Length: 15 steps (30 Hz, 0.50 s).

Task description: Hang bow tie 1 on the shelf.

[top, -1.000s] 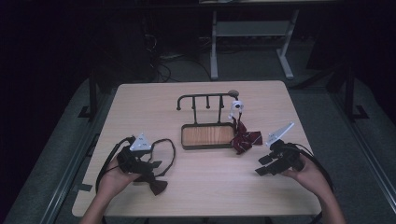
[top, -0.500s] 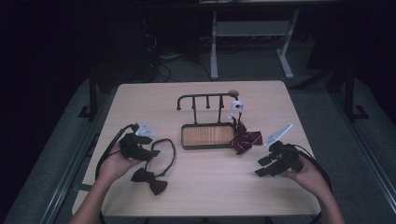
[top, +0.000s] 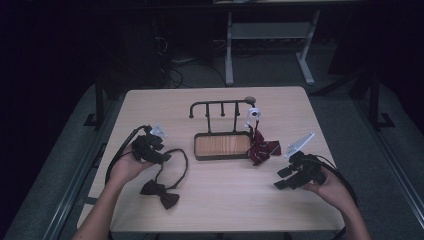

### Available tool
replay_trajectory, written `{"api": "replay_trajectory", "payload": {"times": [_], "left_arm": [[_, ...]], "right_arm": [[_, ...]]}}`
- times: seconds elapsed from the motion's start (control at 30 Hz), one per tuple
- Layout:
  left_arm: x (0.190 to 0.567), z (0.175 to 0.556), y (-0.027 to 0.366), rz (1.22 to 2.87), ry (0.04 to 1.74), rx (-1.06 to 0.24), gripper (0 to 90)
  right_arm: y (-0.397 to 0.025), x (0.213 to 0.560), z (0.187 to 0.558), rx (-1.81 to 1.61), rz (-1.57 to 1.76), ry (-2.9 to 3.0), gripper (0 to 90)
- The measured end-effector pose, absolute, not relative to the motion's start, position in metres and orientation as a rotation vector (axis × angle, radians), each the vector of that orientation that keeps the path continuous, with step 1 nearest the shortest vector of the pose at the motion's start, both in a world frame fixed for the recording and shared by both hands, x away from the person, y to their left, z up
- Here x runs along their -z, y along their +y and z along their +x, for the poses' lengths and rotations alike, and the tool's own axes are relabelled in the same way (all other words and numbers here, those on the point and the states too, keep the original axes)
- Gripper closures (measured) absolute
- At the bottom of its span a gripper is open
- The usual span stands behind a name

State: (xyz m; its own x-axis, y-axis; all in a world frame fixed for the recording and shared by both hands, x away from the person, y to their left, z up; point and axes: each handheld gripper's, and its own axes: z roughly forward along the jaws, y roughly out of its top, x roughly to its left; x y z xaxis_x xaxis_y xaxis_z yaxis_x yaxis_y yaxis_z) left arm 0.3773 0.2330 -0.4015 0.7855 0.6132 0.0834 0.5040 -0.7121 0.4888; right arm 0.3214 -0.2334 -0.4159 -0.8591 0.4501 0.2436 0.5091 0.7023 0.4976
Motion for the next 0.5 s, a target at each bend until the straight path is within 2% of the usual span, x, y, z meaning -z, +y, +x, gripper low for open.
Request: {"api": "replay_trajectory", "payload": {"times": [0.5], "left_arm": [[0.422,0.398,0.239,2.59,0.937,-0.269,54.6]], "right_arm": [[-0.234,0.415,0.321,0.867,-0.792,-2.807,47.3]]}}
